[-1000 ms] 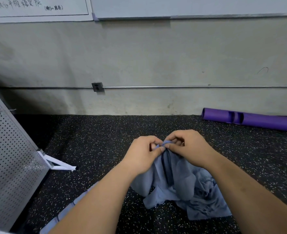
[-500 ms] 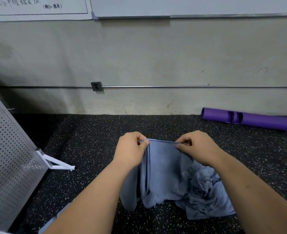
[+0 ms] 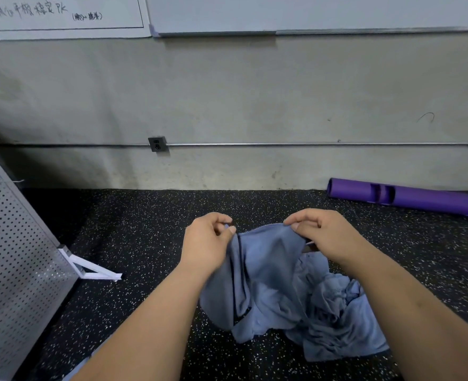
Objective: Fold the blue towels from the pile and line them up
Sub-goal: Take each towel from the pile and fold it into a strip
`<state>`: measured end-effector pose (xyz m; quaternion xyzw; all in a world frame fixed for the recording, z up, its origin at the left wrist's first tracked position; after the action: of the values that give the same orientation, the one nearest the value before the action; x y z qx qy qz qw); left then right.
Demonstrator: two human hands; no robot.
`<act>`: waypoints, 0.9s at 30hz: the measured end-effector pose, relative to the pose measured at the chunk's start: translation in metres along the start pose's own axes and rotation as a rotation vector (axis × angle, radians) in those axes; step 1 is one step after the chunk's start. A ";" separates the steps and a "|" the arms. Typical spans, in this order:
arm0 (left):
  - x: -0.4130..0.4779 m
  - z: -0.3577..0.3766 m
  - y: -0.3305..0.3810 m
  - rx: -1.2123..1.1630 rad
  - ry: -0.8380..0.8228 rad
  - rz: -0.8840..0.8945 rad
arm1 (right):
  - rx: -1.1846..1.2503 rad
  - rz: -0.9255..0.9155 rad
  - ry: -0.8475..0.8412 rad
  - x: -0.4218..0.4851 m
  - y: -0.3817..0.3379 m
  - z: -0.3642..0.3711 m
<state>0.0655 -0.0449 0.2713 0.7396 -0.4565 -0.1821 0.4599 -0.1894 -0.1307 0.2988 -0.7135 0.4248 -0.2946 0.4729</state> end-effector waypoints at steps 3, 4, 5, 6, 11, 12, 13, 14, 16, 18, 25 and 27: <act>0.000 0.006 0.002 -0.040 -0.045 0.020 | 0.091 0.052 -0.080 -0.004 -0.005 0.008; 0.000 0.009 0.002 -0.057 -0.064 0.024 | 0.101 0.055 -0.109 -0.005 -0.006 0.011; 0.000 0.011 0.003 -0.078 -0.083 0.029 | 0.108 0.050 -0.137 -0.006 -0.008 0.014; 0.000 0.013 0.004 -0.101 -0.099 0.033 | 0.095 0.029 -0.159 -0.006 -0.009 0.016; -0.006 0.026 0.004 -0.275 -0.195 -0.033 | -0.112 -0.106 -0.087 0.000 -0.008 0.018; -0.007 0.028 0.004 -0.304 -0.218 -0.049 | -0.162 -0.131 -0.069 0.001 -0.009 0.018; -0.008 0.030 0.004 -0.326 -0.237 -0.059 | -0.223 -0.158 -0.056 0.001 -0.010 0.019; -0.008 0.032 0.005 -0.340 -0.253 -0.063 | -0.282 -0.184 -0.053 0.001 -0.012 0.020; -0.010 0.033 0.007 -0.355 -0.271 -0.057 | -0.358 -0.235 -0.061 0.001 -0.016 0.022; -0.011 0.034 0.009 -0.379 -0.286 -0.053 | -0.386 -0.263 -0.072 0.001 -0.019 0.024; -0.016 0.035 0.021 -0.468 -0.341 -0.023 | -0.291 -0.295 -0.038 0.002 -0.027 0.029; -0.018 0.035 0.025 -0.462 -0.359 0.008 | -0.238 -0.318 -0.030 0.001 -0.030 0.030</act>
<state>0.0200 -0.0518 0.2717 0.5694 -0.4798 -0.4073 0.5289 -0.1544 -0.1131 0.3148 -0.8269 0.3314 -0.3025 0.3390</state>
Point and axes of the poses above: each hand's wrist, its own x-axis towards the middle knuckle, its own z-axis out of the palm, y = z × x, the point moved 7 cm from there along x, towards the middle knuckle, and after that the axes turned 1 degree about -z, right-handed, at the moved point
